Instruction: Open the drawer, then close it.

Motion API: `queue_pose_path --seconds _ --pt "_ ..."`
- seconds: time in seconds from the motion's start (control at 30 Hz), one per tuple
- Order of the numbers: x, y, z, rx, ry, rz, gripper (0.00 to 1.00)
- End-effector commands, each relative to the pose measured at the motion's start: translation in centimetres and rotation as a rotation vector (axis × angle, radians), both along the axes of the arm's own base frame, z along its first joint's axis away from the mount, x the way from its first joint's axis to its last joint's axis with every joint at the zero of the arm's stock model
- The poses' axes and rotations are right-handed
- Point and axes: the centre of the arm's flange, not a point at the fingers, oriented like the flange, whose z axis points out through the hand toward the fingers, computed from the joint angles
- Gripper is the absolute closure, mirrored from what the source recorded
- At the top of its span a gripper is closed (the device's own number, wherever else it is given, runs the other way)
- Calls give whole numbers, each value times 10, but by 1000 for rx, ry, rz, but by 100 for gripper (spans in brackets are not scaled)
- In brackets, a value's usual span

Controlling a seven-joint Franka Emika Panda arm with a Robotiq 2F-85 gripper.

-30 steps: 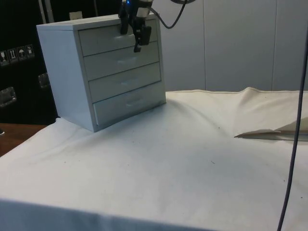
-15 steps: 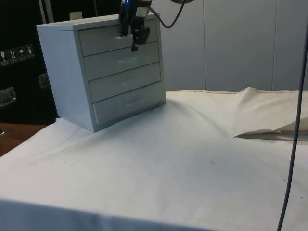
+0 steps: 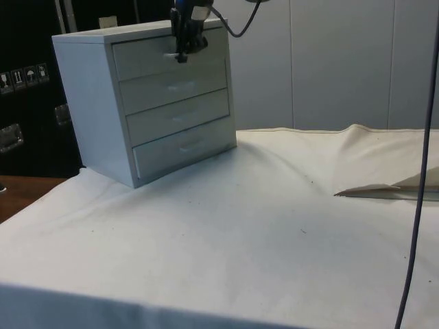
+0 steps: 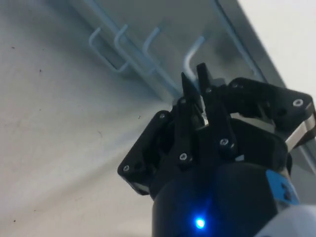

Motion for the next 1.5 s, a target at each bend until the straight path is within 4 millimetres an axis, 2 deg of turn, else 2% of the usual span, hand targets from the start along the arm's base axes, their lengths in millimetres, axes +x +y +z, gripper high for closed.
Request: queue_pose_path --seconds 0.0,0.4,0.63,1.47 --pt "1 -1 -1 -9 -3 -3 99" --pt "-6 -3 5 -15 1 7 99" --pt "-11 5 6 1 4 29 99" --pt "-53 34 4 -46 0 63 99"
